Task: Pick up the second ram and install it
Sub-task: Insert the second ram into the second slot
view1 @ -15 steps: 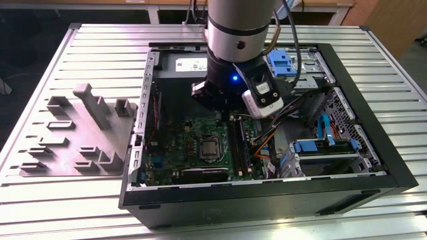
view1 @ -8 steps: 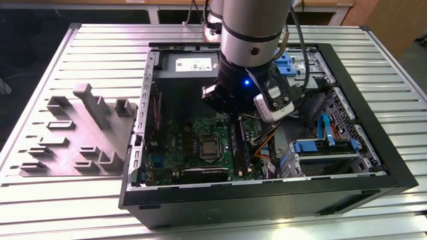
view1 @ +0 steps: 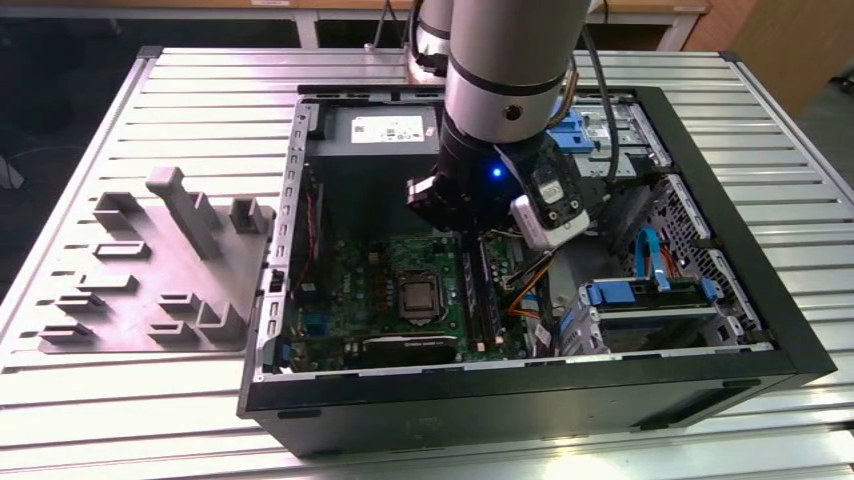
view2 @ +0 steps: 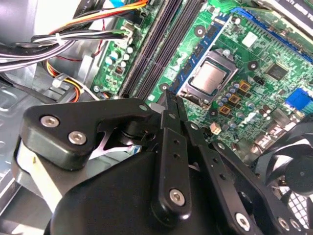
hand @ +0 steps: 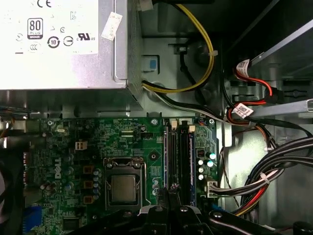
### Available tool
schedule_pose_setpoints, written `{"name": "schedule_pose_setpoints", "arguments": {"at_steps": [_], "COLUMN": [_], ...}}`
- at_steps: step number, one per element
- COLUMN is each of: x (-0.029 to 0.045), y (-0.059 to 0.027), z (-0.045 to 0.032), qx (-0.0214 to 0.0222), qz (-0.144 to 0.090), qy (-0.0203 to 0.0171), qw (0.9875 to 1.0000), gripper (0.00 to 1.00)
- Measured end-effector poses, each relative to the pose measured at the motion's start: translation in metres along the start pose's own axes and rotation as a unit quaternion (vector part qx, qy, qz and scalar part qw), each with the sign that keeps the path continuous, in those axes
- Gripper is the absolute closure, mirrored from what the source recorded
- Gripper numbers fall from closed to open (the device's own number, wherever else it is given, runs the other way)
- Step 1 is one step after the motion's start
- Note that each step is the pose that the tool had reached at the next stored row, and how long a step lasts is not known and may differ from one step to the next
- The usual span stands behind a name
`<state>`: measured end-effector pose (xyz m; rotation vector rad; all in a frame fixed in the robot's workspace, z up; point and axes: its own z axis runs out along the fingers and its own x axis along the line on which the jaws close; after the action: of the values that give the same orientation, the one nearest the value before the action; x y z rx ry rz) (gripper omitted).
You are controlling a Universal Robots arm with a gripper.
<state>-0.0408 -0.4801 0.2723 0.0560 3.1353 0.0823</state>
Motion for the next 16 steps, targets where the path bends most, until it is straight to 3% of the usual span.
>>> {"name": "schedule_pose_setpoints", "arguments": {"at_steps": [11,16], "x": [0.0,-0.0047], "y": [-0.0007,-0.0007], "z": [0.0144,0.018], "qx": [-0.0002,-0.0002], "qz": [0.0,0.0], "qy": [-0.0001,0.0], "qw": [1.0,1.0], "gripper": [0.89,0.89]}}
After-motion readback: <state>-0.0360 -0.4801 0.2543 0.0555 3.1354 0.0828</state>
